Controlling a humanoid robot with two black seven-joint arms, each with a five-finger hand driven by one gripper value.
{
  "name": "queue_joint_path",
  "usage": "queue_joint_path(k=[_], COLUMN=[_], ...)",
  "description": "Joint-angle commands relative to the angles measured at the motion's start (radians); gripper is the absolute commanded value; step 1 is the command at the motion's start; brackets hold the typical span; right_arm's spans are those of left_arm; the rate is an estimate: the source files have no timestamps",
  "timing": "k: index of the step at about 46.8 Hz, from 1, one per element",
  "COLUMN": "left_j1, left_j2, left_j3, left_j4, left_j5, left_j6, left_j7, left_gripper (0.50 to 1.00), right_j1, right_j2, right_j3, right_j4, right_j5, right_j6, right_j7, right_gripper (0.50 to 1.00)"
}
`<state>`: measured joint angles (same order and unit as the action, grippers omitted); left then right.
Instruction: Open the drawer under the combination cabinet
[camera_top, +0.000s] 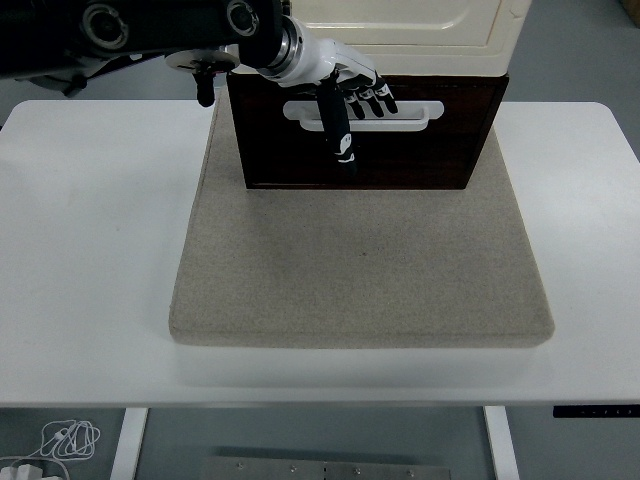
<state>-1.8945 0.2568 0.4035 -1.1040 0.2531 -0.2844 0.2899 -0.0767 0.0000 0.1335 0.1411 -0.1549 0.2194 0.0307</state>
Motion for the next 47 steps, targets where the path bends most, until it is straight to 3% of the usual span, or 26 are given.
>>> queue_joint_path(k=[1,47], left_j1=[0.006,0.023], left_j2=[-0.004,-0.027], left_j3=[0.000,-0.002], left_j4=[0.009,0.013], left_j5=[0.000,0.006], left_j6=[0.001,-0.012], left_j7=[0.000,0.000], left_gripper=[1.000,1.000], right_j1=[0.000,0.000], right_j2=[0.000,0.000], right_j3=[0.000,0.000], right_j4=[0.000,0.000], right_j5=[0.000,0.000], right_j6=[0.000,0.000], right_j7=[0.000,0.000], right_gripper=[0.926,0.926])
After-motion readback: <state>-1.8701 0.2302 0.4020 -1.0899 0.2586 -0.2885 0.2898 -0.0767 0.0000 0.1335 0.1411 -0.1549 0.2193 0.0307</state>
